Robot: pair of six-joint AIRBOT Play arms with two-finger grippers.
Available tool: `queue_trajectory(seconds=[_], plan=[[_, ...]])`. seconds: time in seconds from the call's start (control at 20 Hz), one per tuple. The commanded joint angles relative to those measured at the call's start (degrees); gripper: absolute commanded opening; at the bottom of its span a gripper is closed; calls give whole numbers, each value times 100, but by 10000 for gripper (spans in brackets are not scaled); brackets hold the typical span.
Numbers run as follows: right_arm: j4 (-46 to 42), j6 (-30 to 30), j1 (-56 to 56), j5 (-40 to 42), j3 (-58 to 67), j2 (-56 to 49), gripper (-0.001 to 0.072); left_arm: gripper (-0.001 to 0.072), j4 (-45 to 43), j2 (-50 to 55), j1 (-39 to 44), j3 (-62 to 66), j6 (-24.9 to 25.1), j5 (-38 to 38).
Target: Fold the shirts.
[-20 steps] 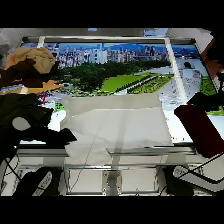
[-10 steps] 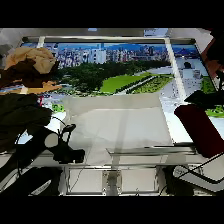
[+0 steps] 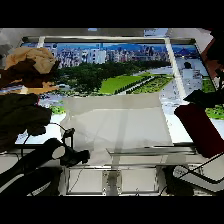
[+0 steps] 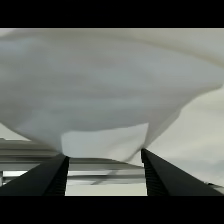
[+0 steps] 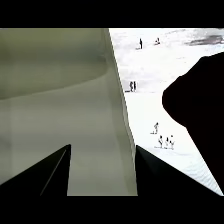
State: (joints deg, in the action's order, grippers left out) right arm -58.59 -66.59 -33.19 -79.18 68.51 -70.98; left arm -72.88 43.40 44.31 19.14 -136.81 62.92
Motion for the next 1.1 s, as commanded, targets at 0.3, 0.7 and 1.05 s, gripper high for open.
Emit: queue_trajectory(seconds=[0.3,0.7,1.05], plan=[[35,68,-4,-35,4,4,478,373,-361,0,37,-68,-549,-1134],[-883,-190,-22,-951,-133,59,478,13,-177,-2,37,-68,-520,-621],[-817,-315,-15,-905,-2330,68,480,13,-162,-2,37,-68,-415,-804]])
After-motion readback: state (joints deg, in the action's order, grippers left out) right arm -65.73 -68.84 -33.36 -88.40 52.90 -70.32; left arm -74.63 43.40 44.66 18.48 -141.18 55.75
